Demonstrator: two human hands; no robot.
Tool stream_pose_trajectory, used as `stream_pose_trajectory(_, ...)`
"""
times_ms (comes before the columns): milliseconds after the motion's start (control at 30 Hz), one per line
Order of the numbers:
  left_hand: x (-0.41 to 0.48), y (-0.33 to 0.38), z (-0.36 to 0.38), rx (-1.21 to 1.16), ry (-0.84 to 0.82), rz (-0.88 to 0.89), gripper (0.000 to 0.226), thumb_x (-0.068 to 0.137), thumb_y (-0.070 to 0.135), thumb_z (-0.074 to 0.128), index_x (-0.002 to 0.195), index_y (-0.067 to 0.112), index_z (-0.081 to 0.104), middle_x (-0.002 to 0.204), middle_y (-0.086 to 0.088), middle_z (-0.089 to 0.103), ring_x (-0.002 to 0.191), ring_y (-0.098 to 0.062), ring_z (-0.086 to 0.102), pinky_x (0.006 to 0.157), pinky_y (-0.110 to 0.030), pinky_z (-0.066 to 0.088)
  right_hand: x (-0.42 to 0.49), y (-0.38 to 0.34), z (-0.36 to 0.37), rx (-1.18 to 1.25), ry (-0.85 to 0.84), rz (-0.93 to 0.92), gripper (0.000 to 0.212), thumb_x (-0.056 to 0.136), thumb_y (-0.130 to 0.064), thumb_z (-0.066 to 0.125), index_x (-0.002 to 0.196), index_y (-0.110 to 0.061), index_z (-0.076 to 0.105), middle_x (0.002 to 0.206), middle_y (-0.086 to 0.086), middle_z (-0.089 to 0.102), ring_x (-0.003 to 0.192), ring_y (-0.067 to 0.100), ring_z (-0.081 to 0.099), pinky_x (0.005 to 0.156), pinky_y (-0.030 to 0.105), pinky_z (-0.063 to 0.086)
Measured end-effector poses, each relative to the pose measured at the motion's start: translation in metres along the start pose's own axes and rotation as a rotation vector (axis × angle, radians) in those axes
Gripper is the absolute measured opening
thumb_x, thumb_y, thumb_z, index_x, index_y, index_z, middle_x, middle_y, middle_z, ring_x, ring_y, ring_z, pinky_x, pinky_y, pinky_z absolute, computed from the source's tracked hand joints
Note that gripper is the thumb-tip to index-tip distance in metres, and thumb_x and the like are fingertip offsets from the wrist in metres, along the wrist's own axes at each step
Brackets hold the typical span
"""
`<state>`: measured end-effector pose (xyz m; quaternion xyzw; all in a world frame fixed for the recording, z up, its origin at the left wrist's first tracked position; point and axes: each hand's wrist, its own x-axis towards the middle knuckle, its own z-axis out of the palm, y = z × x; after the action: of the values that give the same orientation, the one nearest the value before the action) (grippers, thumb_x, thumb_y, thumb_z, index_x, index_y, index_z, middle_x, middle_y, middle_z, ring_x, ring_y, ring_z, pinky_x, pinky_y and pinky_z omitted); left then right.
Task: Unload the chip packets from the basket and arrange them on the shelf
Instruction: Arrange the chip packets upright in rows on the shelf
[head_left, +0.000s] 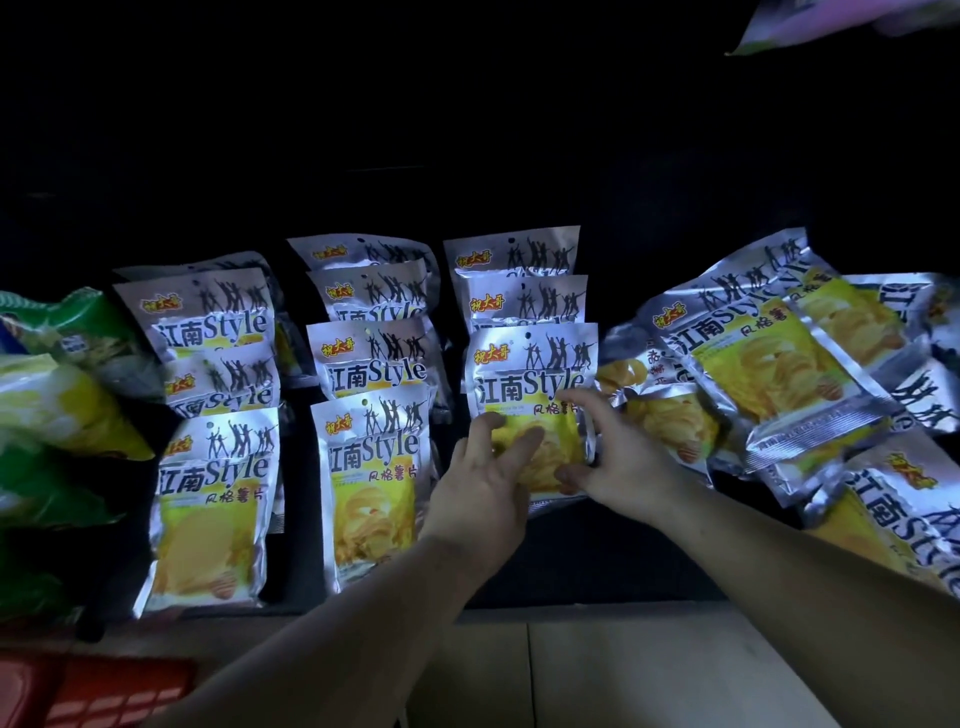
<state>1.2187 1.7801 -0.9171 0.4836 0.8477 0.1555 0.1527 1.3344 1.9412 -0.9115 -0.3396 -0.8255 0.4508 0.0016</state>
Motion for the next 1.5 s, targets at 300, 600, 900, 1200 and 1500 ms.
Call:
stream_pose_trajectory(300, -0.003, 0.000, -0.002, 0.035, 0.010, -0.020, 0.067, 0.097, 0.026, 0.055, 0.154, 0.045, 0.026, 0.153, 0.000, 0.018, 0.133, -0.023, 0.039, 0.090, -0.037, 0.051, -0.009, 0.000, -0.002, -0.135, 0.013, -0.039, 0.079, 0.083, -0.042, 0.081, 0.143, -0.059, 0.033, 0.149, -0.007, 0.048, 0.131, 0.020, 0.052, 0.099, 0.040, 0.050)
stream_pose_trajectory(600, -0.008, 0.016, -0.016, 0.026, -0.072, -0.020, 0.068, 0.096, 0.025, 0.056, 0.157, 0.037, 0.029, 0.152, 0.001, 0.021, 0.141, -0.023, 0.032, 0.098, -0.037, 0.050, -0.038, -0.009, -0.047, -0.328, 0.007, 0.017, 0.041, 0.094, -0.037, 0.065, 0.132, -0.045, 0.056, 0.125, -0.009, 0.064, 0.110, 0.018, 0.063, 0.086, 0.043, 0.057)
stream_pose_trajectory(900, 0.006, 0.105, -0.027, -0.284, -0.151, 0.023, 0.055, 0.091, 0.030, 0.063, 0.145, 0.030, 0.052, 0.135, -0.002, 0.058, 0.113, -0.025, 0.063, 0.092, -0.032, 0.054, -0.098, -0.029, -0.105, -0.336, 0.032, 0.233, 0.035, 0.093, -0.046, 0.065, 0.125, -0.031, 0.062, 0.113, -0.004, 0.065, 0.095, 0.018, 0.065, 0.088, 0.040, 0.057)
stream_pose_trajectory(1200, -0.015, 0.183, 0.029, -0.284, -0.376, 0.175, 0.053, 0.093, 0.031, 0.065, 0.145, 0.030, 0.054, 0.138, -0.002, 0.060, 0.118, -0.020, 0.062, 0.094, -0.024, 0.048, -0.174, 0.070, -0.146, -0.393, 0.325, 0.480, 0.031, 0.091, -0.039, 0.063, 0.121, -0.030, 0.064, 0.121, 0.003, 0.058, 0.102, 0.028, 0.064, 0.084, 0.036, 0.054)
stream_pose_trajectory(1500, 0.013, 0.222, 0.091, -0.179, -0.371, 0.182, 0.062, 0.076, 0.047, 0.063, 0.137, 0.037, 0.057, 0.143, -0.001, 0.047, 0.132, -0.028, 0.047, 0.103, -0.037, 0.048, -0.154, 0.130, -0.185, -0.413, 0.246, 0.415, 0.055, 0.090, -0.054, 0.064, 0.139, -0.035, 0.050, 0.152, 0.004, 0.040, 0.140, 0.024, 0.035, 0.104, 0.041, 0.045)
